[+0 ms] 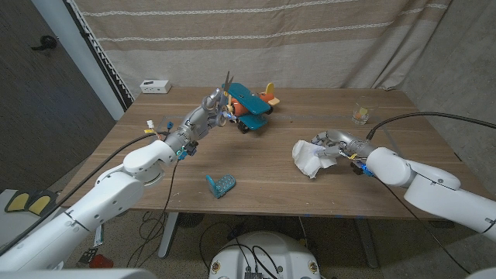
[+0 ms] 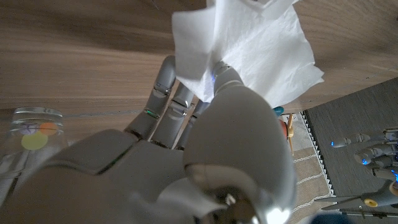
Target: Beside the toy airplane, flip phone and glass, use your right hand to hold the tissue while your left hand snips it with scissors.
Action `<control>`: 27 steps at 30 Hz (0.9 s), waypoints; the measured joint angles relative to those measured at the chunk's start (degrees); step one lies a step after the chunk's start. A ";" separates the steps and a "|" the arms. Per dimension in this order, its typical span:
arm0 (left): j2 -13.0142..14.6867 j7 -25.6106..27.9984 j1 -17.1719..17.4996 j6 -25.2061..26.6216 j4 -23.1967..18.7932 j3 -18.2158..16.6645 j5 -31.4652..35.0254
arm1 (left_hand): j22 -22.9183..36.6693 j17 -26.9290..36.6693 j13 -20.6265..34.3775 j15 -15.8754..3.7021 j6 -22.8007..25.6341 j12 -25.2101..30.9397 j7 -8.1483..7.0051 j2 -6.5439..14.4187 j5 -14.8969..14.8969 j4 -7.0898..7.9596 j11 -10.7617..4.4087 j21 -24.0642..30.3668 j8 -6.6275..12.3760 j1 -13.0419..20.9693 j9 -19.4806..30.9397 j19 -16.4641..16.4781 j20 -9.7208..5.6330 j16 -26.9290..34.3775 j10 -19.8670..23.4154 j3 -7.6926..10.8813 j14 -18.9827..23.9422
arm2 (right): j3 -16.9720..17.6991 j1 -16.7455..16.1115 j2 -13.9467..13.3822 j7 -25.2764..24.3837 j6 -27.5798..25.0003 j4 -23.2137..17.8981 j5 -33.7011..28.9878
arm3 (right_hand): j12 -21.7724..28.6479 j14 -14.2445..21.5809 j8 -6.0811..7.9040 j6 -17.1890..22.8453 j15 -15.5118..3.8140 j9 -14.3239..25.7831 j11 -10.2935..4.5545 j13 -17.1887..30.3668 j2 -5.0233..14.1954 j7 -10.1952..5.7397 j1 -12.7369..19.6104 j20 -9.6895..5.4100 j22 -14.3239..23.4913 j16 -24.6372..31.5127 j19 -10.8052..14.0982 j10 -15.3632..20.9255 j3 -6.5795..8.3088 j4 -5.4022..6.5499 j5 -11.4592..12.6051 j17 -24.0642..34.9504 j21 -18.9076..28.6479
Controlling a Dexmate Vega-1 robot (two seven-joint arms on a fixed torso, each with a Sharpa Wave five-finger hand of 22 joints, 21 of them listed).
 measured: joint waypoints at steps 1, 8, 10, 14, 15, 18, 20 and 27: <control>-0.06 0.07 -0.03 0.00 -0.02 0.06 0.05 | 0.00 0.00 0.00 0.00 0.00 0.00 0.00 0.00 0.00 0.00 0.00 0.00 0.00 0.00 0.00 0.00 0.00 0.00 0.00 0.00 0.00 | 0.30 0.09 -0.14 -0.27 0.14 0.11 0.75 | 0.01 0.00 -0.09 -0.11 0.00 0.00 0.00 -0.26 0.00 0.11 0.00 0.00 -0.13 0.00 0.00 0.00 0.00 0.00 -0.12 -0.02 0.00; -0.19 0.55 -0.18 0.18 -0.15 0.31 0.26 | 0.00 0.00 0.00 0.00 0.01 0.00 -0.01 0.00 0.00 0.20 0.00 0.00 0.00 0.00 0.11 0.00 0.00 0.00 0.00 0.20 0.00 | 2.34 -0.07 -0.70 -1.72 0.56 0.68 2.40 | 0.11 0.41 -1.08 -1.64 -0.21 0.00 0.01 -0.66 0.00 0.40 0.00 0.00 -0.45 0.00 0.00 0.01 0.24 -0.24 -0.75 -0.74 0.00; -0.26 0.68 -0.50 0.42 -0.37 0.61 0.32 | 0.00 0.00 0.00 0.00 0.01 0.00 -0.01 0.00 0.00 0.24 0.00 0.00 0.00 0.00 0.21 0.00 0.00 0.00 0.00 0.24 0.00 | 2.81 -0.27 -0.76 -3.92 1.06 0.80 3.51 | 0.11 0.41 -1.11 -1.64 -0.21 -0.22 0.01 -0.74 0.00 0.40 0.00 0.00 -0.45 0.00 -0.01 0.01 0.24 -0.24 -0.90 -0.80 0.00; -0.28 0.85 -0.80 0.80 -0.53 0.84 0.40 | -0.01 -0.01 0.00 0.00 0.01 0.00 -0.01 0.00 0.00 0.24 0.00 -0.16 0.00 0.00 0.21 0.00 0.00 0.00 0.00 0.24 0.00 | 3.57 -0.56 -0.84 -5.44 1.51 1.01 3.90 | 0.11 0.81 -1.49 -1.64 -0.40 -0.27 0.07 -0.74 0.00 0.40 0.00 0.00 -0.72 0.00 -0.01 0.07 0.23 -0.24 -0.97 -1.07 0.00; -0.32 0.93 -1.01 0.93 -0.60 1.00 0.44 | -0.01 -0.01 0.00 0.00 0.01 0.00 -0.01 0.00 0.00 0.24 0.00 -0.22 0.00 0.00 0.15 0.00 0.00 0.00 0.00 0.24 0.00 | 3.83 -0.67 -0.84 -6.28 1.80 1.14 4.00 | 0.11 0.81 -1.49 -1.64 -0.41 -0.27 0.13 -0.74 0.00 0.40 0.00 0.00 -0.72 0.00 -0.01 0.13 0.23 -0.24 -0.97 -1.07 0.00; -0.42 1.07 -1.28 1.23 -0.72 1.25 0.55 | -0.01 -0.01 0.00 0.00 0.02 0.01 -0.02 0.00 0.00 0.24 0.00 -0.22 0.01 0.00 0.18 0.00 0.00 0.00 0.00 0.24 0.00 | 4.41 -0.84 -0.67 -7.44 2.25 1.50 4.03 | 0.10 0.81 -1.49 -1.10 -0.41 -0.27 0.20 -0.80 -0.01 0.94 0.00 0.00 -0.72 0.00 -0.01 0.20 0.23 -0.24 -1.41 -1.49 0.00; -0.51 1.17 -1.47 1.35 -0.82 1.45 0.62 | -0.01 -0.01 0.00 0.00 0.02 0.01 -0.02 0.00 0.00 0.24 0.00 -0.22 0.02 0.00 0.19 0.00 0.00 0.00 0.00 0.24 0.00 | 4.60 -0.86 -0.49 -8.17 2.65 1.73 4.03 | 0.10 0.81 -1.49 -0.75 -0.41 -0.48 0.21 -1.04 -0.01 1.29 0.00 0.00 -0.72 0.00 -0.01 0.21 0.32 -0.33 -1.49 -1.65 0.00; -0.85 1.66 -2.10 1.75 -1.24 2.15 0.90 | -0.01 -0.01 0.00 0.00 0.11 0.03 -0.11 0.00 0.00 0.25 0.00 -0.22 0.05 0.00 0.19 0.00 0.00 0.00 0.00 0.22 0.00 | 5.01 -0.55 0.31 -10.75 4.52 2.83 3.45 | 0.00 0.81 -1.02 3.80 -0.41 -0.91 0.61 -1.63 -0.01 1.41 -0.01 0.00 -0.98 -0.50 -0.01 0.61 0.46 -0.47 -2.46 -2.77 0.00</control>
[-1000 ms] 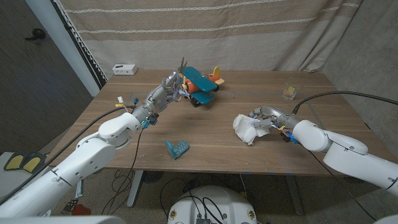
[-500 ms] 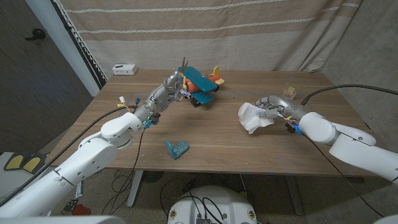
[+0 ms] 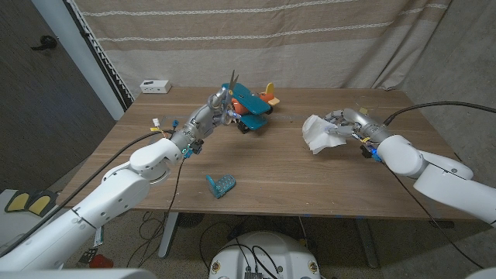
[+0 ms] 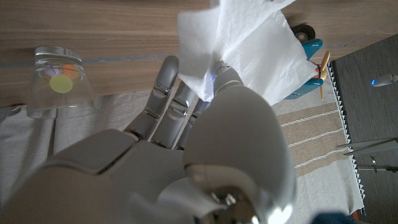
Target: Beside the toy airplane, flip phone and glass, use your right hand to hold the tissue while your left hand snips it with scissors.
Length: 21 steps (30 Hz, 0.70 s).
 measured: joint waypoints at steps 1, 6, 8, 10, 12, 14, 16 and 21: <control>-0.01 0.05 -0.04 0.04 -0.06 0.05 0.03 | 0.00 0.00 0.00 0.00 0.00 0.01 0.00 0.00 0.00 0.16 0.00 0.00 0.00 0.00 0.00 0.00 0.00 0.00 0.00 -0.16 0.00 | 0.05 0.11 0.15 -0.29 0.19 0.21 -0.13 | -0.04 0.00 0.00 0.93 0.00 -0.12 0.00 -0.29 0.00 -0.05 0.00 0.00 0.00 0.00 0.00 0.00 0.09 -0.10 0.00 -0.13 0.00; -0.06 0.27 -0.27 0.35 -0.32 0.33 0.07 | 0.00 0.00 0.00 0.00 0.01 0.07 0.00 0.00 0.00 0.23 0.00 0.00 0.06 0.00 0.00 0.00 0.00 0.00 0.00 -0.23 0.00 | 0.20 0.43 1.01 -1.88 1.24 0.90 -0.89 | -0.27 0.53 0.58 3.80 -0.14 -0.42 0.00 -0.69 0.00 -0.81 0.00 0.00 0.00 0.00 0.00 0.01 0.17 -0.17 -0.47 -0.69 0.00; -0.08 0.30 -0.38 0.43 -0.39 0.45 0.07 | 0.00 0.00 0.00 0.00 0.01 0.09 -0.01 0.00 0.00 0.23 0.00 0.00 0.07 0.00 -0.01 0.00 0.00 0.00 0.00 -0.23 0.00 | 0.22 0.56 1.39 -2.22 1.44 1.10 -1.08 | -0.28 0.61 0.89 4.41 -0.22 -0.42 -0.01 -0.71 0.00 -0.60 0.00 0.00 0.00 0.00 0.00 0.01 0.17 -0.18 -0.50 -0.69 0.00; -0.10 0.30 -0.45 0.46 -0.40 0.54 0.07 | 0.00 0.00 0.00 0.00 0.01 0.10 -0.01 0.00 0.00 0.23 0.00 0.00 0.07 0.00 -0.01 0.00 0.00 0.00 0.00 -0.23 0.00 | 0.23 0.70 1.75 -3.16 1.91 1.27 -1.72 | -0.40 0.61 0.89 5.02 -0.22 -0.42 -0.02 -0.71 0.00 -0.81 0.00 0.00 0.00 0.00 0.00 0.03 0.17 -0.18 -0.50 -0.74 0.00; -0.10 0.29 -0.45 0.46 -0.40 0.54 0.07 | 0.00 0.00 0.00 0.00 0.01 0.11 -0.01 0.00 0.00 0.23 0.00 0.00 0.11 0.00 -0.01 0.00 0.00 0.00 0.00 -0.23 0.00 | 0.23 0.87 2.14 -3.16 1.91 1.43 -1.72 | -0.70 0.61 0.89 5.22 -0.22 -0.65 0.21 -0.71 -0.01 -1.01 -0.01 0.00 0.00 0.00 0.00 0.63 0.14 -0.20 -0.79 -0.85 0.00; -0.10 0.16 -0.45 0.46 -0.40 0.54 0.07 | 0.00 0.00 0.00 0.00 0.01 0.11 -0.01 0.05 0.00 0.23 0.00 0.00 0.12 0.57 -0.01 0.00 0.00 0.00 0.00 -0.23 0.00 | 0.20 1.11 2.70 -3.16 1.91 1.55 -1.72 | -0.71 0.68 0.89 5.77 -0.16 -0.68 0.21 -0.71 -0.25 -0.90 -0.25 0.00 0.01 0.00 0.00 0.63 0.14 -0.20 -0.84 -0.88 0.00; -0.24 0.02 -0.64 0.46 -0.40 0.76 0.07 | 0.00 0.00 0.00 0.00 0.01 0.11 -0.01 0.00 0.00 0.23 0.00 0.00 0.15 0.61 -0.01 0.00 0.00 0.00 0.00 -0.23 0.00 | 0.09 1.29 3.05 -4.74 2.38 1.62 -3.00 | -0.72 1.03 0.89 5.95 -0.41 -0.68 0.13 -0.71 -0.25 -1.11 -0.25 0.00 0.01 0.00 0.00 0.95 0.14 -0.20 -0.84 -0.95 0.00; -0.25 -0.36 -0.67 0.31 -0.39 0.79 -0.01 | 0.00 0.00 0.00 0.00 0.11 0.11 -0.10 0.00 0.00 0.23 0.00 0.00 -0.06 0.61 -0.01 0.00 0.00 0.00 0.00 -0.23 0.00 | -0.30 1.78 4.20 -4.95 2.43 1.96 -3.20 | -1.06 1.03 0.89 5.95 -0.41 -0.68 0.03 -0.71 -0.25 -1.11 -0.25 0.00 0.01 0.00 0.00 1.23 0.13 -0.20 -0.86 -0.95 0.00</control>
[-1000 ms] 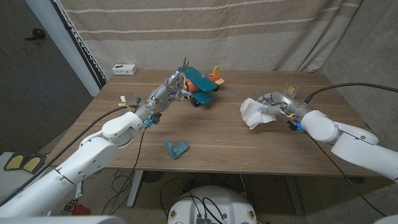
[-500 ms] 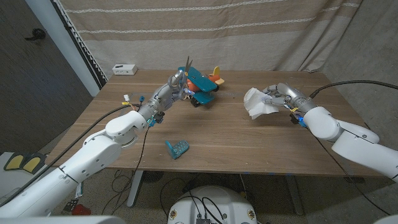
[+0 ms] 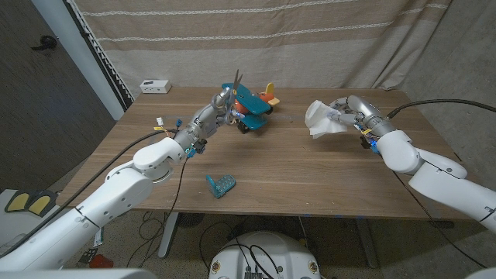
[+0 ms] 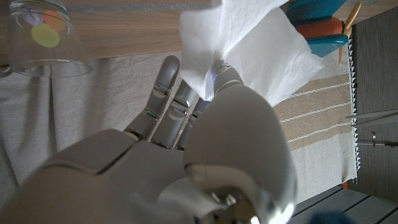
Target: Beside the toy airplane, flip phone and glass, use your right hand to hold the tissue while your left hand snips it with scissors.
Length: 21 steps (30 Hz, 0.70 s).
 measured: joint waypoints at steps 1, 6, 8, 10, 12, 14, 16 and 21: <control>-0.03 -0.05 -0.02 -0.05 0.20 0.13 -0.03 | 0.00 0.00 0.00 0.00 0.00 0.00 0.00 0.00 0.00 0.00 0.00 0.00 0.00 0.00 0.00 0.00 0.00 0.00 0.00 0.00 0.00 | -0.04 0.05 0.14 -1.10 0.41 0.06 -1.00 | 0.00 0.00 0.00 0.00 0.00 0.00 0.09 0.00 0.00 0.00 0.00 0.00 0.00 0.00 0.00 0.09 0.00 0.00 -0.03 0.00 0.00; -0.14 -0.37 -0.07 -0.26 0.40 0.38 -0.18 | 0.00 0.00 0.00 0.00 0.00 0.00 0.00 0.00 0.00 0.00 0.00 -0.22 0.00 0.00 0.00 0.00 0.00 0.00 0.00 0.00 0.00 | -0.31 0.41 1.17 -2.03 0.87 0.48 -1.80 | 0.02 0.00 0.00 0.00 0.00 -0.27 0.08 0.00 -0.07 0.00 -0.07 0.00 0.00 0.00 0.00 0.11 0.20 -0.27 -0.08 0.00 0.26; -0.18 -0.43 -0.12 -0.31 0.45 0.48 -0.18 | 0.00 0.00 0.00 0.00 0.00 -0.01 0.00 0.00 0.00 0.00 0.00 -0.22 0.00 0.00 0.00 0.00 0.00 0.00 0.00 0.00 0.00 | -0.37 0.49 1.37 -2.35 1.02 0.59 -2.13 | 0.02 0.00 0.00 0.00 0.00 -0.27 0.08 0.00 -0.08 0.00 -0.08 0.00 0.00 0.00 0.00 0.11 0.20 -0.27 -0.38 0.00 0.39; -0.18 -0.51 -0.12 -0.35 0.45 0.48 -0.18 | 0.00 0.00 0.00 0.00 0.00 -0.01 -0.01 0.00 0.00 0.00 0.00 -0.22 0.00 0.00 0.00 0.00 0.00 0.00 0.00 0.00 0.00 | -0.43 0.62 1.73 -2.35 1.02 0.77 -2.13 | 0.03 0.01 0.00 0.00 -0.02 -0.27 0.08 0.00 -0.22 0.00 -0.22 0.00 0.01 0.00 0.00 0.11 0.20 -0.27 -0.39 0.00 0.39; -0.35 -0.60 -0.33 -0.37 0.56 0.79 -0.18 | 0.00 0.00 0.00 0.00 0.01 -0.02 -0.01 0.00 0.00 0.00 0.00 -0.22 -0.01 0.00 -0.01 0.00 0.00 0.00 0.00 0.00 0.00 | -0.58 0.79 2.26 -3.34 1.48 1.07 -3.17 | 0.03 0.31 0.00 0.34 -0.31 -0.27 0.07 0.00 -0.22 -0.34 -0.22 0.00 0.12 0.00 0.00 0.12 0.20 -0.27 -0.39 0.01 0.39; -0.45 -0.64 -0.48 -0.39 0.60 0.96 -0.17 | 0.00 0.00 0.00 0.00 0.01 -0.04 -0.01 0.00 0.00 0.00 0.00 -0.22 -0.22 0.00 -0.01 0.00 0.00 0.00 0.00 0.00 0.00 | -0.72 0.94 2.74 -4.04 1.70 1.35 -3.82 | 0.03 0.31 0.00 1.01 -0.31 -0.27 -0.01 0.00 -0.22 -0.22 -0.22 0.00 0.09 0.00 0.00 0.20 0.20 -0.27 -0.39 0.00 0.39; -0.50 -0.70 -0.61 -0.39 0.66 1.10 -0.16 | 0.00 0.00 0.00 0.00 0.01 -0.05 -0.01 0.00 0.00 0.00 0.00 -0.22 -0.22 0.00 -0.01 0.00 0.00 0.00 0.00 0.00 0.00 | -0.87 1.13 3.24 -5.45 2.10 1.67 -5.05 | 0.03 0.31 0.00 1.24 -0.31 -0.27 -0.01 0.00 -0.22 -0.43 -0.22 0.00 0.01 0.00 0.00 0.21 0.20 -0.27 -0.41 0.01 0.39; -0.83 -1.10 -1.47 -0.39 0.93 1.87 -0.11 | 0.00 -0.01 0.00 0.00 0.03 0.01 -0.03 0.00 0.00 0.00 0.00 -0.22 -0.22 0.00 -0.01 0.04 0.04 0.00 0.00 0.01 0.00 | -1.60 1.81 4.84 -7.66 2.66 2.70 -7.28 | 0.03 0.30 0.00 1.55 -0.31 -0.53 -0.01 0.00 -0.23 -0.74 -0.23 0.10 -0.01 0.00 -0.75 0.21 0.20 -0.27 -0.47 0.01 0.39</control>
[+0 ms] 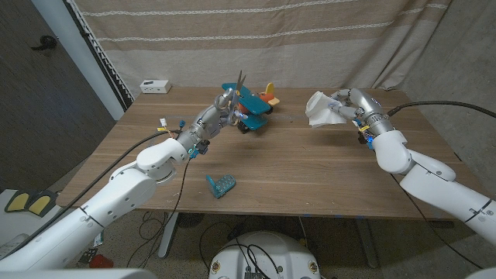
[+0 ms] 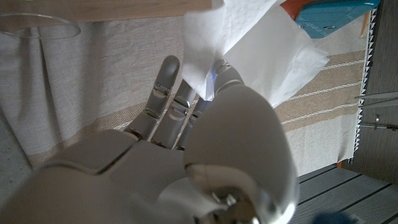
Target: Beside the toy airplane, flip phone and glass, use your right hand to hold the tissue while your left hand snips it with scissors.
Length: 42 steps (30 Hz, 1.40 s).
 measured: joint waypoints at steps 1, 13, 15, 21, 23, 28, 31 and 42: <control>-0.01 -0.04 -0.10 0.00 0.03 0.07 0.02 | 0.00 0.00 0.00 0.00 0.06 0.00 -0.06 0.00 0.00 0.00 0.00 0.00 0.00 0.00 0.00 0.13 0.13 0.00 0.00 0.00 0.00 | -0.15 0.13 0.23 -0.41 0.12 0.18 -0.48 | 0.00 0.00 0.00 0.09 0.00 0.00 0.00 0.00 -0.07 -0.09 -0.07 -0.19 0.00 0.00 -0.17 0.00 0.00 0.00 0.00 0.00 0.00; -0.18 -0.49 -1.38 0.62 0.16 0.88 0.23 | 0.00 0.00 0.00 0.00 -0.06 0.05 0.06 0.00 0.00 0.00 0.00 0.00 0.02 0.00 0.00 0.17 0.17 0.00 0.00 0.00 0.00 | -2.93 2.08 4.20 -7.39 0.53 2.94 -8.13 | -0.02 0.00 0.00 0.63 0.01 0.00 0.19 0.00 -0.12 -0.16 -0.16 -0.10 0.16 0.27 -0.91 0.22 -0.01 0.00 -0.34 0.17 0.00; -0.19 -0.59 -1.50 0.75 0.17 0.98 0.24 | 0.00 0.00 0.00 0.00 -0.06 0.05 0.05 0.00 0.00 0.00 0.00 0.00 0.03 0.00 0.00 0.17 0.17 0.00 0.00 0.00 0.00 | -3.56 2.59 5.34 -8.26 0.51 3.61 -8.95 | -0.03 -0.01 0.00 0.71 0.00 0.00 0.19 0.00 -0.11 -0.08 -0.17 -0.10 0.16 0.28 -0.91 0.22 -0.01 -0.01 -0.34 0.17 0.00; -0.20 -0.75 -1.94 1.11 0.17 1.35 0.26 | 0.00 0.00 0.00 0.00 -0.04 0.06 0.04 0.00 0.00 0.00 0.00 0.00 0.06 0.00 0.11 0.49 -0.14 0.00 0.00 0.00 0.00 | -4.89 3.96 8.12 -11.98 0.19 5.46 -11.78 | -0.13 -0.01 0.00 0.91 0.01 -0.27 0.08 0.00 0.05 -0.29 -0.33 -0.10 0.00 0.27 -0.91 0.33 0.16 -0.31 -0.55 0.22 0.00; -0.20 -0.80 -2.12 1.25 0.17 1.49 0.26 | 0.00 0.00 0.00 0.00 -0.04 0.06 0.04 0.00 0.00 0.00 0.00 0.00 0.08 0.00 0.28 0.49 -0.14 0.00 0.00 0.00 0.00 | -5.38 4.45 9.02 -13.31 0.10 6.06 -12.78 | -0.16 -0.01 0.00 1.32 0.01 -0.27 0.08 0.00 0.06 -0.26 -0.34 -0.10 0.00 0.28 -0.91 0.34 0.15 -0.31 -0.55 0.40 0.00; -0.29 -1.04 -2.68 1.79 0.09 1.95 0.26 | 0.00 0.00 0.00 -0.21 -0.04 0.06 0.04 0.00 0.00 0.00 0.00 0.00 0.13 0.00 0.28 0.49 -0.15 0.00 0.00 0.00 0.42 | -6.95 6.00 11.78 -16.83 -0.05 8.34 -15.17 | -0.43 -0.01 0.00 1.68 0.01 -0.26 0.01 0.00 0.13 0.02 -0.42 -0.10 0.00 0.27 -0.91 0.41 0.15 -0.31 -0.55 0.43 0.00; -0.41 -1.33 -3.14 2.04 0.08 2.33 0.27 | 0.00 0.00 0.00 -0.21 -0.04 0.06 0.03 0.00 0.00 0.00 0.00 -0.03 0.17 0.00 0.28 0.49 -0.14 0.00 0.00 0.00 0.42 | -7.79 6.86 13.37 -19.76 -0.03 9.85 -16.66 | -0.56 -0.01 0.00 2.04 0.01 -0.26 0.21 0.00 0.13 -0.18 -0.42 -0.10 -0.08 0.72 -0.91 0.61 0.15 -0.31 -0.56 0.69 0.00; -1.13 -2.63 -5.08 2.97 0.35 3.92 0.09 | 0.00 0.28 0.00 -0.21 -0.03 0.06 0.03 -0.02 0.00 -0.01 0.00 -0.22 0.35 0.02 0.41 0.48 -0.14 0.00 0.00 0.00 0.42 | -10.31 9.77 18.84 -30.28 1.63 15.61 -20.10 | -0.65 -0.01 0.00 2.65 0.01 -0.53 0.20 -0.11 -0.03 -0.19 -0.55 -0.10 -0.10 0.72 -0.90 0.62 0.36 -0.59 -0.77 0.53 -0.01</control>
